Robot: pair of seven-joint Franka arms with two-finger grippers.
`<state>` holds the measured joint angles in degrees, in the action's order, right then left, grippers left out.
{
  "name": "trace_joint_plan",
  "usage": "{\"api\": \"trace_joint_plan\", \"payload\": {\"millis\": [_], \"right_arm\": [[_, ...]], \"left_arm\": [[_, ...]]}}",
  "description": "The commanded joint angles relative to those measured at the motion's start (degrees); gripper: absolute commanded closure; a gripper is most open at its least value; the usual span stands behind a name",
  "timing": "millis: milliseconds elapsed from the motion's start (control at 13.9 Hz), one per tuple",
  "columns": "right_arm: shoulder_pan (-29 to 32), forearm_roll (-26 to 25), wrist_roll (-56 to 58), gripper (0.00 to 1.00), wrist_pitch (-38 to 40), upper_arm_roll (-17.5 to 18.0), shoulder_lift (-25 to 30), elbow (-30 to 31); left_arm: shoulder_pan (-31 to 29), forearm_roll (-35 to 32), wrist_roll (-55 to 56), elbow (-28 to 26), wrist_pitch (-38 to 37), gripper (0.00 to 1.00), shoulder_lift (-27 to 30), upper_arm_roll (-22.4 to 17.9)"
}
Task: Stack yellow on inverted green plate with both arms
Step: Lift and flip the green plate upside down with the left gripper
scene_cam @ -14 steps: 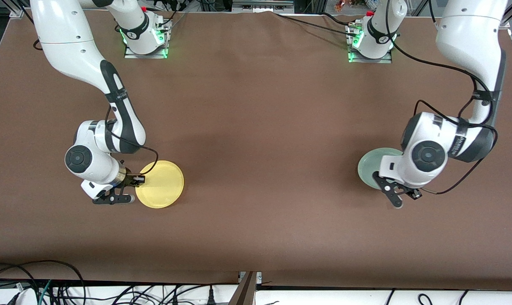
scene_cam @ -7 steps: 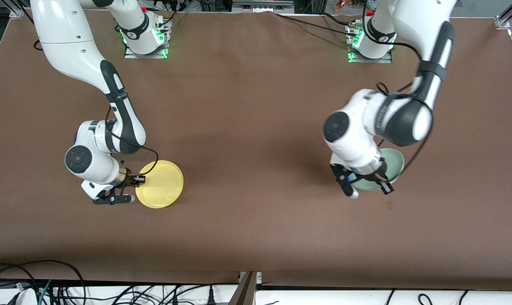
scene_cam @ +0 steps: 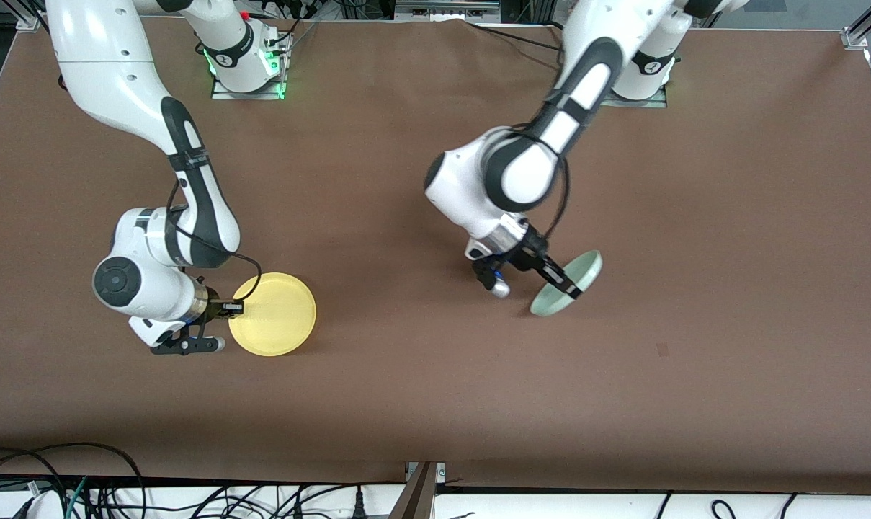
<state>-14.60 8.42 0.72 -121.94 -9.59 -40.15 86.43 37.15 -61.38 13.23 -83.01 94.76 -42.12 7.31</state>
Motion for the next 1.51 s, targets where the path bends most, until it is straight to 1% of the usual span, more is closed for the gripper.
{"api": "trace_joint_plan", "payload": {"millis": [0, 144, 288, 432, 504, 576, 719, 935, 1079, 1295, 1439], "right_arm": [[1.0, 2.1, 1.1, 1.00, 6.9, 0.0, -0.3, -5.7], [2.0, 5.3, 3.2, 1.00, 10.5, 0.1, 0.0, -8.2], [3.3, 10.1, 4.5, 1.00, 15.6, 0.1, 0.0, -11.8], [4.3, 12.8, 4.5, 1.00, 19.1, 0.1, 0.0, -14.1], [4.4, 13.7, 4.5, 1.00, 19.9, 0.0, 0.0, -14.2], [4.4, 14.3, 4.4, 1.00, 20.2, 0.0, 0.1, -14.2], [4.4, 14.4, 4.3, 1.00, 20.0, 0.1, 0.0, -14.2], [4.3, 14.5, 4.1, 1.00, 19.8, 0.2, 0.0, -14.2], [4.2, 14.6, 4.1, 1.00, 20.0, 0.2, 0.0, -14.2], [4.1, 14.7, 3.6, 1.00, 20.1, 0.2, 0.0, -14.2], [3.6, 14.7, 3.1, 1.00, 19.8, 0.3, 0.0, -14.1]], "left_arm": [[4.7, -1.6, 6.8, 2.5, -3.4, 1.00, -3.4, -1.2], [6.6, -1.7, 9.9, 2.6, -4.6, 1.00, -5.4, -1.3], [7.7, -1.5, 13.1, 5.3, -4.8, 1.00, -8.1, -1.6], [8.6, -0.1, 13.5, 8.0, -4.8, 1.00, -9.7, -1.6], [8.6, 1.2, 13.7, 8.6, -4.8, 0.58, -9.8, -1.6], [8.4, 3.1, 13.8, 9.0, -4.5, 0.01, -9.4, -1.5], [8.1, 8.8, 15.2, 12.4, -4.0, 0.00, -9.7, -1.5], [7.9, 18.1, 17.7, 14.4, 0.2, 0.00, -9.3, -1.2], [7.2, 27.6, 19.4, 16.9, 5.6, 0.00, -9.6, -1.6], [5.6, 37.8, 22.4, 17.2, 12.0, 0.00, -8.6, -1.5], [3.6, 41.7, 23.7, 17.2, 14.4, 0.00, -8.2, -1.5]]}}
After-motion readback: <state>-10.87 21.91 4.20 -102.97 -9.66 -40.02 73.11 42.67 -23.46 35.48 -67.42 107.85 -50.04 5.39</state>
